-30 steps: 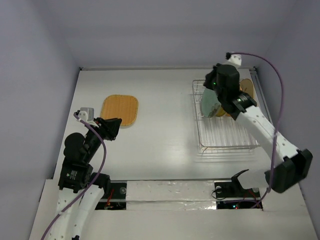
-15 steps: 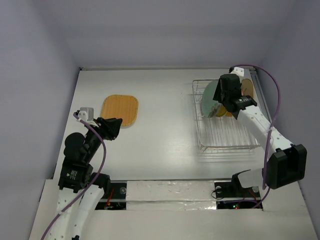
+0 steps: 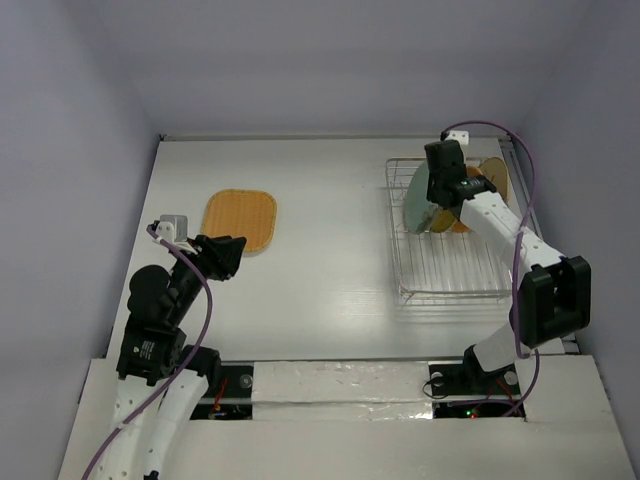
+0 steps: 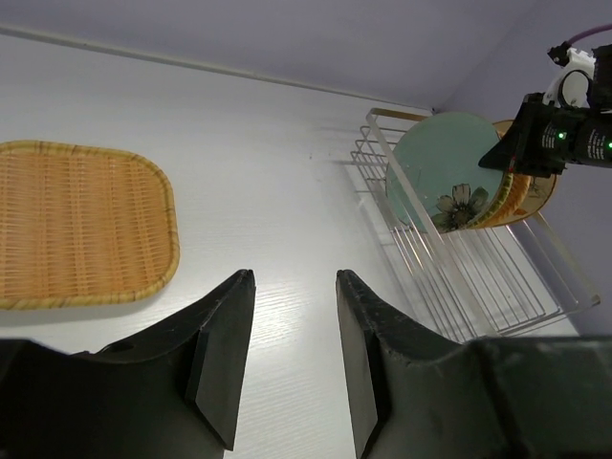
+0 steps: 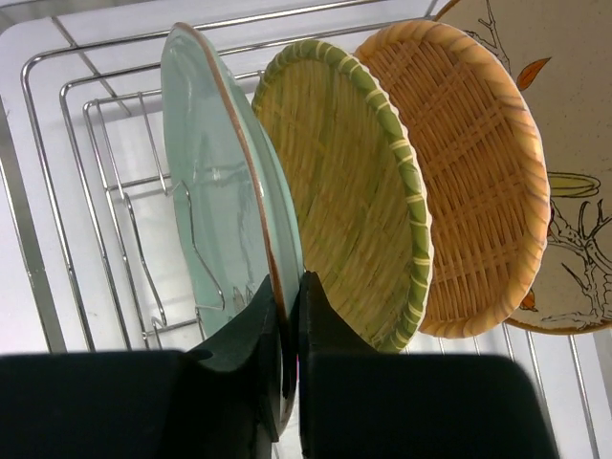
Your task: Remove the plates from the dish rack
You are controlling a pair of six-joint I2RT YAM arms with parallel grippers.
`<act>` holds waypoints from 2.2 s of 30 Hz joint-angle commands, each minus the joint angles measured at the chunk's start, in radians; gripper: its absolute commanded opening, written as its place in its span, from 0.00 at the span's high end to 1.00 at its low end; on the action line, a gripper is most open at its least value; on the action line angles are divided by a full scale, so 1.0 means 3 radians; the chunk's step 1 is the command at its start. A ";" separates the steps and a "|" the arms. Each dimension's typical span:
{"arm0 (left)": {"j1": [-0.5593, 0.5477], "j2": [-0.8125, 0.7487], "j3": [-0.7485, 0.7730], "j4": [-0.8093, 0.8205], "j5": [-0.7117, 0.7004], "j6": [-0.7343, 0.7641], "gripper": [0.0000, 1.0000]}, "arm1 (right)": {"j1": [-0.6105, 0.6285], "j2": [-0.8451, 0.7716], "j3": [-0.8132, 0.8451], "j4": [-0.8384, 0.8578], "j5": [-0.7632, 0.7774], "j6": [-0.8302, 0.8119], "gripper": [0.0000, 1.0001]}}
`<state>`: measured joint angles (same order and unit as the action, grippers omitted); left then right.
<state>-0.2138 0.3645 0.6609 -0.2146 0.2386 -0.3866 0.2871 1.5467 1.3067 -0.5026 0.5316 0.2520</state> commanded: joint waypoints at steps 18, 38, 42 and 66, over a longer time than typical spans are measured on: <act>0.0017 -0.0029 0.0001 0.0137 0.0043 0.0005 0.60 | 0.0173 -0.0824 0.0962 -0.0401 -0.0032 -0.0221 1.00; 0.0017 -0.0029 0.0006 0.0127 0.0018 -0.0005 0.58 | 0.1758 -0.0534 -0.0346 0.0590 -0.2252 0.0218 1.00; 0.0017 -0.0034 0.0011 0.0107 -0.0018 -0.0015 0.57 | 0.1758 -0.0360 -0.0591 0.0907 -0.2345 0.0331 1.00; 0.0017 -0.0085 0.0231 0.1052 -0.0223 -0.1906 0.01 | 0.1758 0.0750 -0.1344 0.1256 -0.0453 0.1078 0.75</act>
<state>-0.2138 0.3424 0.7250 -0.0166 0.1959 -0.8459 0.8169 1.7035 0.9840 0.0311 0.2184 0.6643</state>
